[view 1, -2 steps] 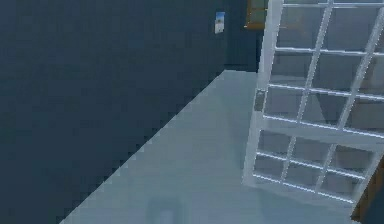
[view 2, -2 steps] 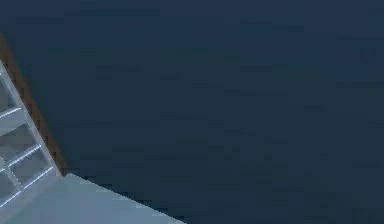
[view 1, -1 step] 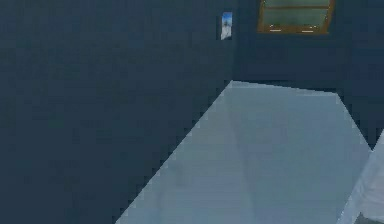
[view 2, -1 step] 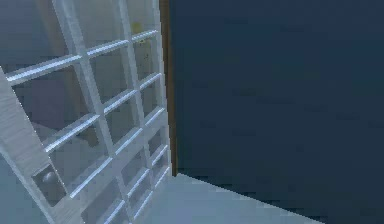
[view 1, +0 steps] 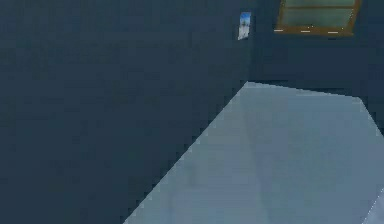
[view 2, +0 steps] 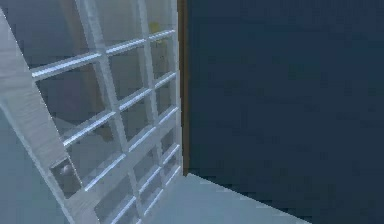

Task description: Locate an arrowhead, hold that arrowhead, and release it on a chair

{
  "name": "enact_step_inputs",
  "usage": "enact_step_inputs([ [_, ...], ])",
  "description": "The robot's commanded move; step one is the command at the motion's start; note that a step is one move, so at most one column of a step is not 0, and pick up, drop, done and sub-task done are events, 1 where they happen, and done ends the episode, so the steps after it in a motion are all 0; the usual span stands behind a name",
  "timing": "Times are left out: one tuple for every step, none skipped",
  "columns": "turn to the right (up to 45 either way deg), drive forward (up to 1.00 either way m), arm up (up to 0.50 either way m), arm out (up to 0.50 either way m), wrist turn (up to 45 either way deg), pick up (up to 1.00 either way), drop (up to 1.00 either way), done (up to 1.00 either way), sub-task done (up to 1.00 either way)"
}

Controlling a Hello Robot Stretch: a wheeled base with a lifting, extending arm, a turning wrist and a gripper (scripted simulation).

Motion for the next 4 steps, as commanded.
enact_step_inputs([
  [0.0, 0.35, 0.00, 0.00, 0.0, 0.00, 0.00, 0.00, 0.00],
  [-36.0, 0.00, 0.00, 0.00, 0.0, 0.00, 0.00, 0.00, 0.00],
  [0.0, 0.25, 0.00, 0.00, 0.0, 0.00, 0.00, 0.00, 0.00],
  [45.0, 0.00, 0.00, 0.00, 0.0, 0.00, 0.00, 0.00, 0.00],
])
